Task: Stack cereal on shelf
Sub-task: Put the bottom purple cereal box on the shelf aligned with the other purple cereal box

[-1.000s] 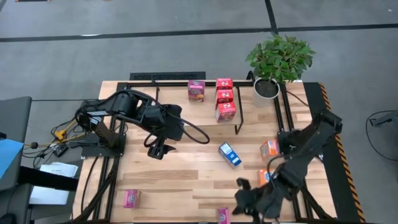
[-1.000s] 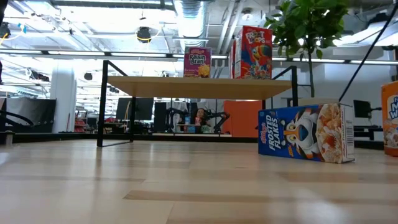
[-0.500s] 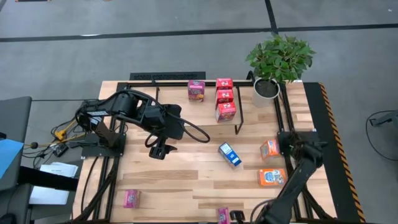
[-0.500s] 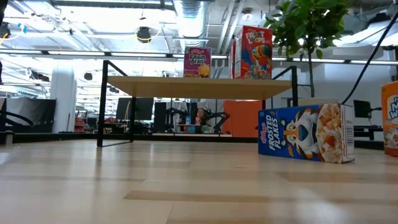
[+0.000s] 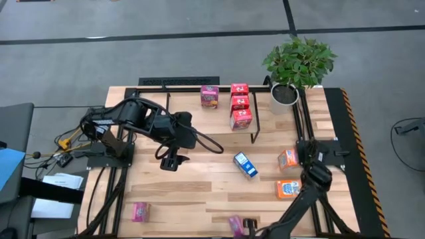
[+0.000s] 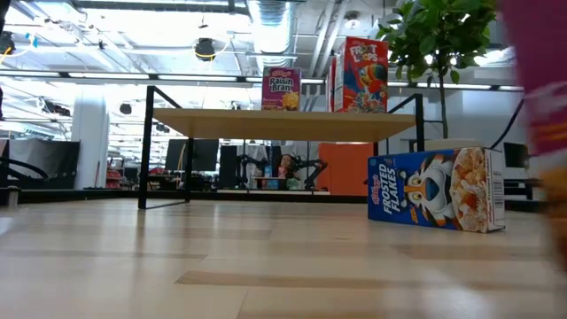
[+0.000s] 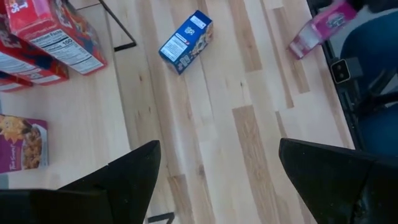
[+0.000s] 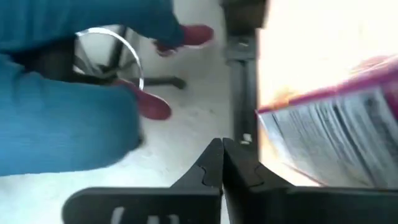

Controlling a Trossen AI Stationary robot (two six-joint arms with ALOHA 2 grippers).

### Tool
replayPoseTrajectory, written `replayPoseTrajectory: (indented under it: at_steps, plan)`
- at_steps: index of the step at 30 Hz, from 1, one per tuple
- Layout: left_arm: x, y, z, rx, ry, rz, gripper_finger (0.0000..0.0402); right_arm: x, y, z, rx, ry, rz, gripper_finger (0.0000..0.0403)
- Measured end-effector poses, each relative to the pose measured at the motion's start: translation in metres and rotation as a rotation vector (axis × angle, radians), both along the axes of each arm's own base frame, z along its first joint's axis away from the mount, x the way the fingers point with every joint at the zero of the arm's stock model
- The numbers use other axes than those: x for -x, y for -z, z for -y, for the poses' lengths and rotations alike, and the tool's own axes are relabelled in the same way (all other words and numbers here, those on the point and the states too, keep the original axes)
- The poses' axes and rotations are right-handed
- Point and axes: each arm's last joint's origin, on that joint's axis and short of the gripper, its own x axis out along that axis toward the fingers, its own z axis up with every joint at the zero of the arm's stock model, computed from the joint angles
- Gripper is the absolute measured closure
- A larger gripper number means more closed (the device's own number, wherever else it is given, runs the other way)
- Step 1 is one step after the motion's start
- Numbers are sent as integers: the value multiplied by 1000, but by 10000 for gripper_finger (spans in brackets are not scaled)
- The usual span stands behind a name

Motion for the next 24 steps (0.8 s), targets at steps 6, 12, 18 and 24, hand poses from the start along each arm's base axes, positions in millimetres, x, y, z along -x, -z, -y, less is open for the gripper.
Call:
replayPoseTrajectory:
  at_steps: [6, 12, 18, 24]
  plan:
    - [0, 0, 0, -15, 17, 1, 83, -9, 4, 24, 198, -68, -18, 388]
    - [1, 1, 0, -37, 43, -11, 83, -24, 4, 45, 363, -179, 12, 388]
    - [3, 2, 0, -63, 72, -33, 83, -33, 4, 67, 523, -263, -24, 371]
    - [4, 2, -1, -76, 88, -42, 83, -43, 4, 88, 596, -321, -91, 391]
